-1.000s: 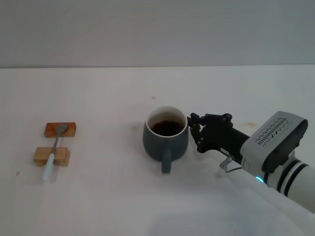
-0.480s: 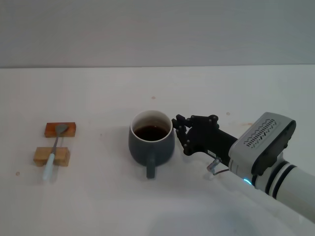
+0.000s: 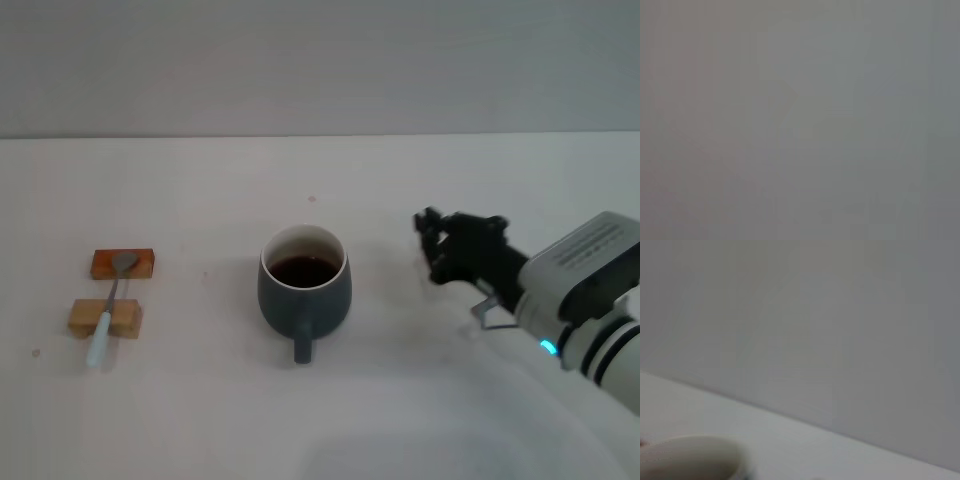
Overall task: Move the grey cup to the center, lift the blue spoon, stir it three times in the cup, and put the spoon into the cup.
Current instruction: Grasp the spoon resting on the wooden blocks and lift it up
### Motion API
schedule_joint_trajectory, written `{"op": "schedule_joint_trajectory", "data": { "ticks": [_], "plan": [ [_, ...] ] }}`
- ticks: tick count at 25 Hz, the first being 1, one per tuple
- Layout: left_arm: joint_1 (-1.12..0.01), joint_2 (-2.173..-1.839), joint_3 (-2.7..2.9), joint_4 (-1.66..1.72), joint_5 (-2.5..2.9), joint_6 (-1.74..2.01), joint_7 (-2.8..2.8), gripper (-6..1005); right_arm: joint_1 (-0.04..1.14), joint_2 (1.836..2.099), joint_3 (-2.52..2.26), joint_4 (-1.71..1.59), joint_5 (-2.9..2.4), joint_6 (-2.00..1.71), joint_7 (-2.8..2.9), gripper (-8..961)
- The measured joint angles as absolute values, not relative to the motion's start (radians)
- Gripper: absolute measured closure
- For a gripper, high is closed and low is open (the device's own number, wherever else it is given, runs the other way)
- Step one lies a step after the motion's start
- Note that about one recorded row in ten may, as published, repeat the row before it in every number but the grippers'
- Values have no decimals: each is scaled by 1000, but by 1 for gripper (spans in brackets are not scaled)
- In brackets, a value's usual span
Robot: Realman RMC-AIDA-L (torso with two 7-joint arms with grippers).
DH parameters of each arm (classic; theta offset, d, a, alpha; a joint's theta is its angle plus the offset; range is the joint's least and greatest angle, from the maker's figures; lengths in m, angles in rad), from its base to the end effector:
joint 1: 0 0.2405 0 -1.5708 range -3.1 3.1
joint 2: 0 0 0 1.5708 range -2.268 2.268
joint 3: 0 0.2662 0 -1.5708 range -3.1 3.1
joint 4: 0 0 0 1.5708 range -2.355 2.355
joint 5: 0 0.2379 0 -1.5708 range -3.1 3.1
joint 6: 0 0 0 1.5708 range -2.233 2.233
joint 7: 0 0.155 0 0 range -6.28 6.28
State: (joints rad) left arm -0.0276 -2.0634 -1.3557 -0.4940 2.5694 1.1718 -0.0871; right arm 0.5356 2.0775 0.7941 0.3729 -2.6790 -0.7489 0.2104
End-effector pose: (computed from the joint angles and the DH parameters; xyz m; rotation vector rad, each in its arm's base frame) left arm -0.4192 0.2696 0.0375 -1.1696 -0.6030 -0.6456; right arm 0.2757 0.3812 -0.1338 -2.1469 0.4909 0.5627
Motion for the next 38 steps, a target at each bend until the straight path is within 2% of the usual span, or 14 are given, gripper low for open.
{"op": "schedule_joint_trajectory", "data": {
  "ticks": [13,14,17,18,20,31,38],
  "plan": [
    [112,-2059,-1114,-649,2570,1117,-55,298,543,2071,938,334,-2686,-780,151,841],
    [178,-2056,-1069,-779,2572,1023,60,298,547,2070,940,332,-2686,-780,151,841],
    [215,-2057,-1057,-847,2572,973,133,298,554,2070,946,330,-2686,-781,150,841],
    [271,-2053,-1046,-955,2572,887,172,298,556,2069,948,330,-2686,-781,150,840],
    [302,-2047,-1044,-1027,2572,814,180,298,561,2069,950,326,-2686,-781,150,839],
    [332,-2056,-1038,-1140,2567,583,227,298,582,2065,961,316,-2686,-771,135,839],
    [413,-2059,-1029,-1255,2564,485,256,299,601,2062,971,314,-2686,-747,123,840]
  ]
}}
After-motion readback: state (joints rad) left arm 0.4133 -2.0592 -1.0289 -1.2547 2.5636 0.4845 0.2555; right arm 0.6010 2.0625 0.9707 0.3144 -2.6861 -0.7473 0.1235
